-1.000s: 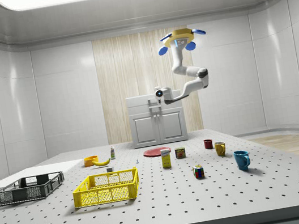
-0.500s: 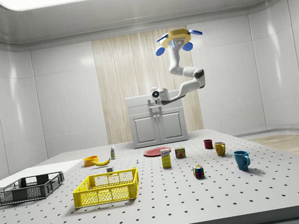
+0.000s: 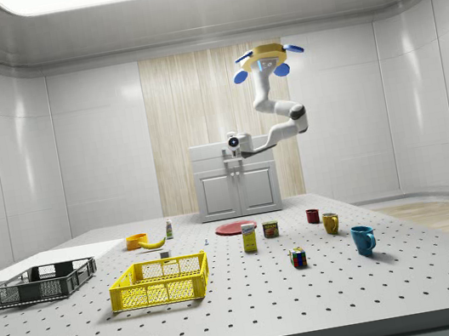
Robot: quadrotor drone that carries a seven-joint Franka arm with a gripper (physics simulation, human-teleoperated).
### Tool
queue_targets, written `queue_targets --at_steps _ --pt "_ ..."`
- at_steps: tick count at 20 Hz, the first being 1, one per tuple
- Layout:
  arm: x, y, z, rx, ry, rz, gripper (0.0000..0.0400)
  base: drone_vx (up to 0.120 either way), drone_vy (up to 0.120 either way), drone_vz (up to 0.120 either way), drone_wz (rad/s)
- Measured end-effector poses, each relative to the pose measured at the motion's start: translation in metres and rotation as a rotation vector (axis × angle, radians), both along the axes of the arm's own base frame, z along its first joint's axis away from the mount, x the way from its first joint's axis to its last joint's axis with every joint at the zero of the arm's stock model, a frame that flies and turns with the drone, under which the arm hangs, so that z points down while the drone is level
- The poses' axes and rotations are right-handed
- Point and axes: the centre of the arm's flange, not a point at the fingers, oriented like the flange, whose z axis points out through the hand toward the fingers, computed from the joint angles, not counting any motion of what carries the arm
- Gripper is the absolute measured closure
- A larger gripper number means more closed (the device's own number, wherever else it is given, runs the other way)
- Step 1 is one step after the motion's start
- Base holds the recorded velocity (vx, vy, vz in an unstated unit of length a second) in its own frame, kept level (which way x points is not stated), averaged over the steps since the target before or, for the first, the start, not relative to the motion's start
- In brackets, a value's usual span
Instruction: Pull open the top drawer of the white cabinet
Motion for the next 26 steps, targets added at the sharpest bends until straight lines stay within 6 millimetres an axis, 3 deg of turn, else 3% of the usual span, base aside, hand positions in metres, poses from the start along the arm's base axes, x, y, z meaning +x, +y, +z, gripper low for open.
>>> queue_targets --at_steps 11,19,26 --pt "0.0 0.056 -0.003 0.0 0.0 0.0 0.0095 0.0 0.0 0.0 0.0" --pt "0.0 0.071 -0.031 0.001 0.0 0.0 0.0095 0.0 0.0 0.0 0.0" --pt "0.0 0.089 -0.041 0.001 0.0 0.0 0.0095 0.0 0.0 0.0 0.0"
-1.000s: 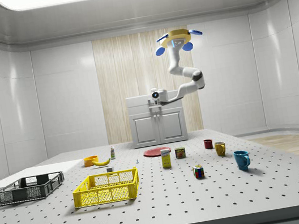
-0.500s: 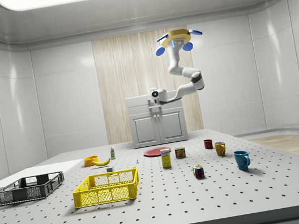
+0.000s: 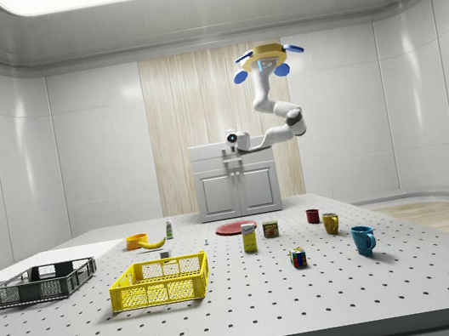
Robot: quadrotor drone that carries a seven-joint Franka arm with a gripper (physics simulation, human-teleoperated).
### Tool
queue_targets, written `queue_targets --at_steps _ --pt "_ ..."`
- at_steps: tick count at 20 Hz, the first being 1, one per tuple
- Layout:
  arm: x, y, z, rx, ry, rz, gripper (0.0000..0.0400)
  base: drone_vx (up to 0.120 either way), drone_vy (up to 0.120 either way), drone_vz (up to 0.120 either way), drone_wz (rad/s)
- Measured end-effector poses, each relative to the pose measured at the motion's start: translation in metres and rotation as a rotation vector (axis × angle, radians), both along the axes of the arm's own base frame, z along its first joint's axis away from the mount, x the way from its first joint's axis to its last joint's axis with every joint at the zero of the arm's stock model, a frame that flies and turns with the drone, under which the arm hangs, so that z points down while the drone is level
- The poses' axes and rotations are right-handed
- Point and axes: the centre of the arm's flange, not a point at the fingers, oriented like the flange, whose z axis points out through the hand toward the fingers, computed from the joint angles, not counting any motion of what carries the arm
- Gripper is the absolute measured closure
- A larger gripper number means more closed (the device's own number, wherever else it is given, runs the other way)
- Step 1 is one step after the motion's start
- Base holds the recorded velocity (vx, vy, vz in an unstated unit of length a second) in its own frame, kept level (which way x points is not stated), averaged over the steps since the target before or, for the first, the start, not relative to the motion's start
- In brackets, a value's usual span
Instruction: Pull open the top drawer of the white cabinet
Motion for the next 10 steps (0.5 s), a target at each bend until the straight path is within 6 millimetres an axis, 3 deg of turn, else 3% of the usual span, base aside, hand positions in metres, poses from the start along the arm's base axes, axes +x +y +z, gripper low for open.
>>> queue_targets --at_steps 10 --pt "0.0 0.03 -0.003 0.0 0.0 0.0 0.0095 0.0 0.0 0.0 0.0"
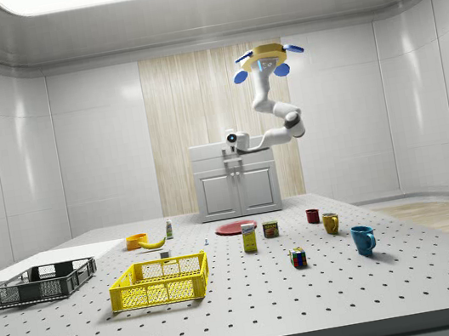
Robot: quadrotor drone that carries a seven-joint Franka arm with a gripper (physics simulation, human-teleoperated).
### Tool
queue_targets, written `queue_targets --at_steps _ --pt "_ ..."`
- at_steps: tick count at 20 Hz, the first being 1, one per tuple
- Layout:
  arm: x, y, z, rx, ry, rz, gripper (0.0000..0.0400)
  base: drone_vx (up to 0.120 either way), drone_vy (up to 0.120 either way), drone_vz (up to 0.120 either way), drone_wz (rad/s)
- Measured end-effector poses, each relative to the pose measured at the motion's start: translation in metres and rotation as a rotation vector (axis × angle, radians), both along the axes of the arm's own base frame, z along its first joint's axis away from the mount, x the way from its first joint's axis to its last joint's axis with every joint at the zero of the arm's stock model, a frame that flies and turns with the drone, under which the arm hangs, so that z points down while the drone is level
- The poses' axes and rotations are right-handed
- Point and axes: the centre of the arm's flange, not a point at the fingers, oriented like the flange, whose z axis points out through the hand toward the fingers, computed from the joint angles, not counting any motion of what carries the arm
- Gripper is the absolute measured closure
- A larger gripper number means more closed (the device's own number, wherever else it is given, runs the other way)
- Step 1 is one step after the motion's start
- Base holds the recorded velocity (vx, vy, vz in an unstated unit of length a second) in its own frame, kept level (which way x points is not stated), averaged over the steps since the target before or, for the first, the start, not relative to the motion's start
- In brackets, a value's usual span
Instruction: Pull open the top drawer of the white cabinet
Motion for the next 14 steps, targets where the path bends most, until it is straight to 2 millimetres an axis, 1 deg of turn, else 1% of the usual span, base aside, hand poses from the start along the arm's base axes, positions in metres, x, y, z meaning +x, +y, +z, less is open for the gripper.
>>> queue_targets --at_steps 14 --pt "0.0 0.052 0.0 0.0 0.0 0.0 0.0095 0.0 0.0 0.0 0.0"
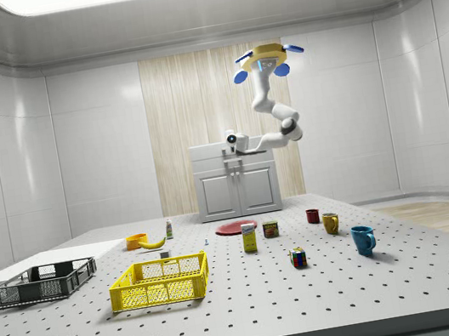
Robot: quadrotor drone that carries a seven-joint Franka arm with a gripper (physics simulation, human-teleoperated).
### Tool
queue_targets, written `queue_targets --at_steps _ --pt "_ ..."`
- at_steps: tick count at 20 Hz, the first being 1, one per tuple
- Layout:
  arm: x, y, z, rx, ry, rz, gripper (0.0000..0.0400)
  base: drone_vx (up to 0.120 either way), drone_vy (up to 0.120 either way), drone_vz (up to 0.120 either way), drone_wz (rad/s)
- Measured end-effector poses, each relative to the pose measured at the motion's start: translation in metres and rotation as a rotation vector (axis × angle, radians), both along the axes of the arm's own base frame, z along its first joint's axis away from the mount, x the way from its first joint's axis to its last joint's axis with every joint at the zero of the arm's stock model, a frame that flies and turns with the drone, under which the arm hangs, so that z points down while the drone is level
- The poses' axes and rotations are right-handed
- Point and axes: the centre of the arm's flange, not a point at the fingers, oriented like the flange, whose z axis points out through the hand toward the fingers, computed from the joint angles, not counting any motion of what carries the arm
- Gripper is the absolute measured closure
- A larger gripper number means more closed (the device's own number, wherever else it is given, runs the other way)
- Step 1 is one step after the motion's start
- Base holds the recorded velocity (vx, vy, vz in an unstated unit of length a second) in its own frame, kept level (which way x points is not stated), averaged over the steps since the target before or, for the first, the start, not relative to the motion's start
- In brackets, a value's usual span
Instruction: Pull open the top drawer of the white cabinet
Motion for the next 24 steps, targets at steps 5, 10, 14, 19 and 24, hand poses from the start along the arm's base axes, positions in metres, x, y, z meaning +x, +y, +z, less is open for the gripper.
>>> queue_targets --at_steps 5,10,14,19,24 --pt "0.0 0.015 0.002 0.0 0.0 0.0 0.0095 0.0 0.0 0.0 0.0" --pt "0.0 0.022 0.011 0.0 0.0 0.0 0.0095 0.0 0.0 0.0 0.0" --pt "0.0 0.024 0.018 0.0 0.0 0.0 0.0095 0.0 0.0 0.0 0.0" --pt "0.0 0.029 0.02 0.0 0.0 0.0 0.0095 0.0 0.0 0.0 0.0" --pt "0.0 0.032 0.025 0.001 0.0 0.0 0.0095 0.0 0.0 0.0 0.0"
